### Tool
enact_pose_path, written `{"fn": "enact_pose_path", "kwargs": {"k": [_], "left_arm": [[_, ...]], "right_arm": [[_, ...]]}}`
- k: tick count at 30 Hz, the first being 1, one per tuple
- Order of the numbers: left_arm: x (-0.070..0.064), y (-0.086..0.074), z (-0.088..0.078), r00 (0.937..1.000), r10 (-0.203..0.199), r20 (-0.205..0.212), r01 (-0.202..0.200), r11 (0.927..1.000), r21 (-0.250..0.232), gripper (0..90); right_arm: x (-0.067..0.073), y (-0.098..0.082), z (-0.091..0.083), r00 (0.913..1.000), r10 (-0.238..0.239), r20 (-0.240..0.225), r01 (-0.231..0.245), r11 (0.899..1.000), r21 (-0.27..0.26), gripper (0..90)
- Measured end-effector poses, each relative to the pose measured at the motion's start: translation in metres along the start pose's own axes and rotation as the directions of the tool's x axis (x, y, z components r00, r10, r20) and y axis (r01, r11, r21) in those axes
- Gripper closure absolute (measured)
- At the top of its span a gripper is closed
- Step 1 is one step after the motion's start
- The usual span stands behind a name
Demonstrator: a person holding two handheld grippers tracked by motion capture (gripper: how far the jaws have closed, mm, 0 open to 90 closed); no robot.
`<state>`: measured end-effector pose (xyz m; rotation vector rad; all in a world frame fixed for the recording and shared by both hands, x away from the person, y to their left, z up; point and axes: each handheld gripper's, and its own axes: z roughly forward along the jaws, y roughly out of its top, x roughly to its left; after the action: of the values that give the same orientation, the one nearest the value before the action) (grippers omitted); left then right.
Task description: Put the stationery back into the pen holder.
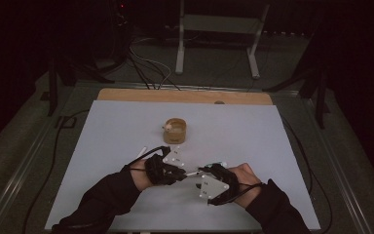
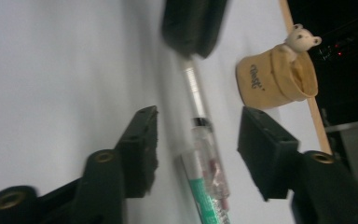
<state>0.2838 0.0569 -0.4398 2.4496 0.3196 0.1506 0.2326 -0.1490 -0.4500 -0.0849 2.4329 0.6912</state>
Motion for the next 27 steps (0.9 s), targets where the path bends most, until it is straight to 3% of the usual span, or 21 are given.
{"fn": "enact_pose_path", "kwargs": {"k": [5,8,13,14,15,20,24,27], "left_arm": [[0.0,0.002,0.001,0.9999,-0.002,-0.01,0.002,1.0,-0.002,81.5],[-0.001,0.004,0.003,0.9998,-0.011,-0.019,0.011,0.9999,-0.005,81.5],[-0.003,0.006,0.005,0.9994,-0.016,-0.03,0.016,0.9999,-0.005,81.5],[-0.002,0.006,0.005,0.9995,-0.014,-0.029,0.014,0.9999,-0.001,81.5],[-0.002,0.006,0.006,0.9995,-0.015,-0.028,0.015,0.9999,-0.002,81.5],[-0.002,0.007,0.006,0.9995,-0.02,-0.025,0.02,0.9998,-0.008,81.5],[0.0,0.008,0.005,0.9994,-0.028,-0.022,0.028,0.9996,-0.01,81.5],[0.0,0.007,0.005,0.9991,-0.035,-0.024,0.034,0.9993,-0.015,81.4]], "right_arm": [[0.01,0.009,0.01,0.9887,-0.13,0.076,0.124,0.989,0.079,56.2],[0.014,0.014,0.016,0.9687,-0.224,0.107,0.21,0.969,0.13,59.6],[0.022,0.019,0.024,0.933,-0.32,0.165,0.29,0.939,0.183,66.4],[0.025,0.019,0.025,0.9347,-0.313,0.168,0.279,0.94,0.198,68.3],[0.024,0.02,0.026,0.9234,-0.339,0.179,0.304,0.932,0.196,69.6],[0.026,0.022,0.029,0.9121,-0.365,0.186,0.321,0.918,0.231,75.8],[0.026,0.023,0.031,0.9089,-0.366,0.2,0.316,0.917,0.243,78.6],[0.026,0.024,0.031,0.9037,-0.377,0.203,0.322,0.911,0.257,79.5]]}}
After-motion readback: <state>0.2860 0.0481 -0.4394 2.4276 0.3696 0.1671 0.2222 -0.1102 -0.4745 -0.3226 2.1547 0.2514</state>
